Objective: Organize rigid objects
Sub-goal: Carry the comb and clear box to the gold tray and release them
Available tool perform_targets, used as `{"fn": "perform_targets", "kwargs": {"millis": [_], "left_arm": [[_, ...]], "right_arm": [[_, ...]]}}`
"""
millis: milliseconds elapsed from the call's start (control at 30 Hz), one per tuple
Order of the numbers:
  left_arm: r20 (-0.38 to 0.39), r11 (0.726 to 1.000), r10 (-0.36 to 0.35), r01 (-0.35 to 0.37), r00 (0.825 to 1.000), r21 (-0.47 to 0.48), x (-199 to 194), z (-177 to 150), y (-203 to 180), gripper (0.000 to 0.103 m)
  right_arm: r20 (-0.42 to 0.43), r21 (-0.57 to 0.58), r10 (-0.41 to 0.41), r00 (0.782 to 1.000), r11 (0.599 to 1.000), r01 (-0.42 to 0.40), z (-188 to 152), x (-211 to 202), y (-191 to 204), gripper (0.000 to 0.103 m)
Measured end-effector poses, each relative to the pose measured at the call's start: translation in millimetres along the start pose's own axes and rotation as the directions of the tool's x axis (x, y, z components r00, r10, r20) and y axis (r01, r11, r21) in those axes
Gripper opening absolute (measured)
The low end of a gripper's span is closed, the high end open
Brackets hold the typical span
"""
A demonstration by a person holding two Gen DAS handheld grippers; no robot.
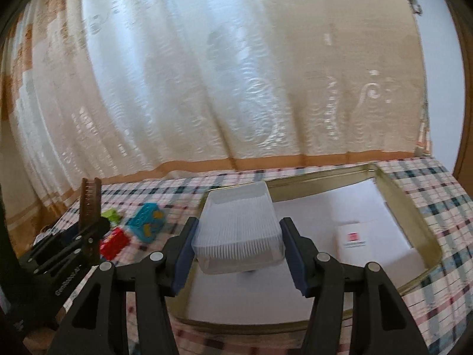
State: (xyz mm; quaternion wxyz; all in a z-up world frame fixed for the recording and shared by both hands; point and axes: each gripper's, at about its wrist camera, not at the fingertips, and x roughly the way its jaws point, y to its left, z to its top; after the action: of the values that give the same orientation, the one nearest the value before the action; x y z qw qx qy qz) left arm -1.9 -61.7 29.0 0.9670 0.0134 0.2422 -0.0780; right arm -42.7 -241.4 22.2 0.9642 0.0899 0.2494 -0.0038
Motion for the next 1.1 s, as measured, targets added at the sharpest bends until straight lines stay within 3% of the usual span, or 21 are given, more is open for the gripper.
{"fn": "perform_targets", "kwargs": {"millis": [333,533,733,867,1100], "left_arm": [[-0.024,0.995,-0.097,0.098,0.995,0.035,16,4,-61,0.027],[-0.059,0.988,-0.138,0.141,0.989,0.068,27,-3,-95,0.027],[-0.097,0.98,-0.171,0.179,0.981,0.083,38,-7,-121,0.027],[-0.109,0.976,-0.19,0.2,0.976,0.091,43,-5,-137,0.027],[-0.136,0.97,-0.205,0.22,0.969,0.105,55,-5,-164,0.027]], "right_arm": [[0.023,0.064,-0.144,0.989,0.988,0.142,11,-5,-70,0.058],[0.015,0.052,-0.234,0.972,0.971,0.233,13,-7,-100,0.058],[0.0,0.047,-0.259,0.966,0.965,0.258,14,-8,-111,0.058],[-0.034,0.002,-0.315,0.949,0.949,0.315,10,5,-115,0.058],[-0.079,0.036,-0.306,0.949,0.95,0.309,6,14,-133,0.058]]}}
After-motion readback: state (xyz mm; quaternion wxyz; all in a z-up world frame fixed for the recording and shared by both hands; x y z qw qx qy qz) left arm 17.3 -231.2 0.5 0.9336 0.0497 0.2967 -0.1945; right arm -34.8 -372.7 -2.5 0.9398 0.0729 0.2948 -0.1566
